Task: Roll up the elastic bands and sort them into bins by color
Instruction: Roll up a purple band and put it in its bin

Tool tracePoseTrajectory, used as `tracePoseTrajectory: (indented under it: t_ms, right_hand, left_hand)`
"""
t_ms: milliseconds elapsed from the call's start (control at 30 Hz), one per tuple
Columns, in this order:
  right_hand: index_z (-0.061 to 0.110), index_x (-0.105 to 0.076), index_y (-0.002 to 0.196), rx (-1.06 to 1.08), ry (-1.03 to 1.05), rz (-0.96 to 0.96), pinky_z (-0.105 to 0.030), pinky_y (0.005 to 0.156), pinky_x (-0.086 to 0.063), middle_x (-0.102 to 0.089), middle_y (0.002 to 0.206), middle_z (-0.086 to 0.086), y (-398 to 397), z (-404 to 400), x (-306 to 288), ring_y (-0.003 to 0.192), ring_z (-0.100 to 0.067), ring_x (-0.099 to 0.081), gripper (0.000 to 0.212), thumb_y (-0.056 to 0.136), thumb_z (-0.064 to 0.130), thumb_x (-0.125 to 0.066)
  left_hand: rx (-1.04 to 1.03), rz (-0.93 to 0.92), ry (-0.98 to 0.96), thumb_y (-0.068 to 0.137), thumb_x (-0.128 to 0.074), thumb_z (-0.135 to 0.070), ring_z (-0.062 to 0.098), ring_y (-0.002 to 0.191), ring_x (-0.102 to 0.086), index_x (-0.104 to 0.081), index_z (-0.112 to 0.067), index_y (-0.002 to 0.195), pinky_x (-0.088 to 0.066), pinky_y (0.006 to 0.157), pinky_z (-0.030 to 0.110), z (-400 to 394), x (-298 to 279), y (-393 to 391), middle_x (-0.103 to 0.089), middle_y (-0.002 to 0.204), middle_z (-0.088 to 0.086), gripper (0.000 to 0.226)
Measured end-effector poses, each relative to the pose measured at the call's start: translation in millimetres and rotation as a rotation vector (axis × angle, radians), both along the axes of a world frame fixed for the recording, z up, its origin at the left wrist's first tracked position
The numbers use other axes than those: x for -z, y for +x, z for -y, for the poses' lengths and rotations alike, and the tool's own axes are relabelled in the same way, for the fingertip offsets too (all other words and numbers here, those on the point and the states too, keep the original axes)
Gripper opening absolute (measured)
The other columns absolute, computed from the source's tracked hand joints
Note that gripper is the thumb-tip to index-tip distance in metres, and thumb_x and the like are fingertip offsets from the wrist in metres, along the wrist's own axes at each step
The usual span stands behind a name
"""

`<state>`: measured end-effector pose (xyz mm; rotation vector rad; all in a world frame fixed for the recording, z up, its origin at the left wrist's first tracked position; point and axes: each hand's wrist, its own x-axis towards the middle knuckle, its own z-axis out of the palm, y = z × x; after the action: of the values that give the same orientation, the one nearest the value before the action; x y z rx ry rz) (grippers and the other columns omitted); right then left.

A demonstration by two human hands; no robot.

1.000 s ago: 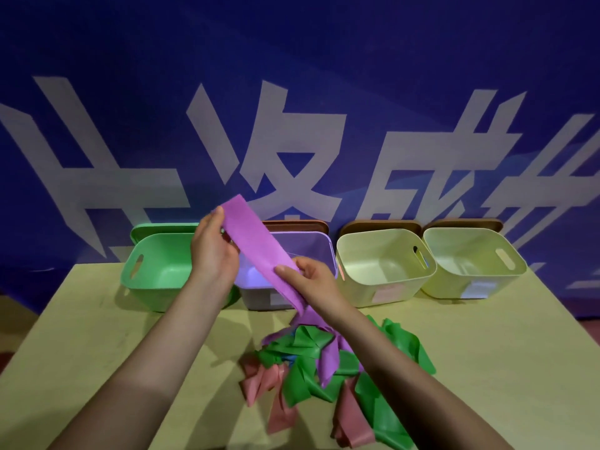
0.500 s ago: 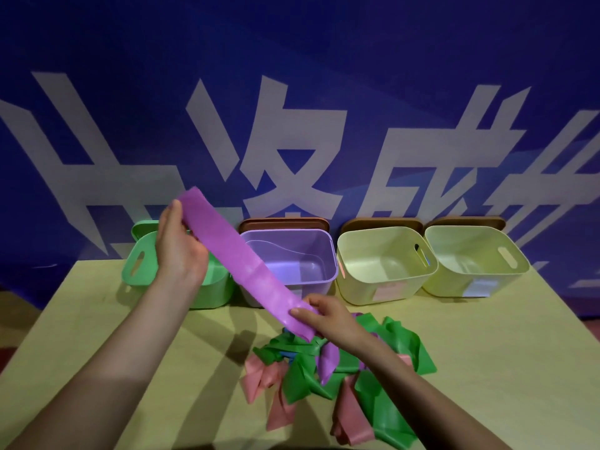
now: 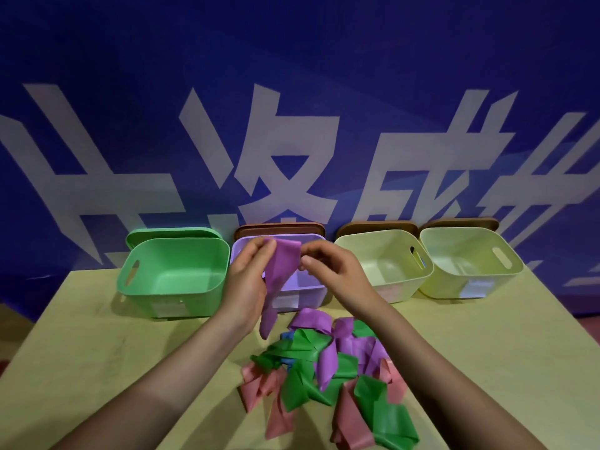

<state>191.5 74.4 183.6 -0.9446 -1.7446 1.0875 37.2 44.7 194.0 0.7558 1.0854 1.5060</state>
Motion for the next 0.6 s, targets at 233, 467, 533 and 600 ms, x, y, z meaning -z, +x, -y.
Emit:
tracePoseTrajectory:
  t_ms: [233, 467, 533, 600]
  right_hand:
    - [0.015, -0.056, 0.073, 0.018, 0.024, -0.024, -0.031, 0.062, -0.043, -0.054, 0.064, 0.002, -4, -2, -8, 0.064, -0.013, -0.05, 0.017, 0.087, 0.014, -0.065]
    - [-0.001, -0.058, 0.091, 0.072, -0.054, -0.154, -0.019, 0.057, -0.046, -0.053, 0.07, -0.01, -6, 0, -14, 0.057, -0.008, -0.051, 0.001, 0.091, -0.002, -0.058]
    - [0.008, -0.062, 0.102, 0.087, -0.039, -0.168, -0.018, 0.059, -0.048, -0.055, 0.078, -0.015, -4, 2, -14, 0.061, -0.009, -0.053, 0.02, 0.091, -0.006, -0.056]
    - [0.017, -0.065, 0.105, 0.104, 0.016, -0.168, -0.018, 0.063, -0.05, -0.062, 0.087, -0.018, -2, 4, -14, 0.068, -0.012, -0.057, 0.032, 0.089, -0.009, -0.056]
  left_hand:
    - [0.094, -0.029, 0.048, 0.095, -0.05, -0.018, 0.006, 0.066, -0.06, -0.06, -0.02, 0.094, -0.05, 0.057, 0.02, 0, -2, 5, -0.066, 0.079, -0.002, 0.01]
    - [0.23, -0.172, -0.096, 0.097, -0.047, -0.031, 0.022, 0.089, -0.064, -0.065, -0.022, 0.1, -0.049, 0.076, 0.036, 5, 13, 14, -0.071, 0.096, 0.005, 0.021]
    - [0.198, -0.215, -0.128, 0.099, -0.045, -0.029, 0.021, 0.088, -0.064, -0.066, -0.021, 0.1, -0.049, 0.071, 0.033, 4, 14, 17, -0.072, 0.1, 0.007, 0.022]
    - [0.164, -0.226, -0.128, 0.099, -0.045, -0.025, 0.02, 0.088, -0.064, -0.067, -0.02, 0.099, -0.049, 0.07, 0.031, 3, 14, 18, -0.072, 0.1, 0.006, 0.022]
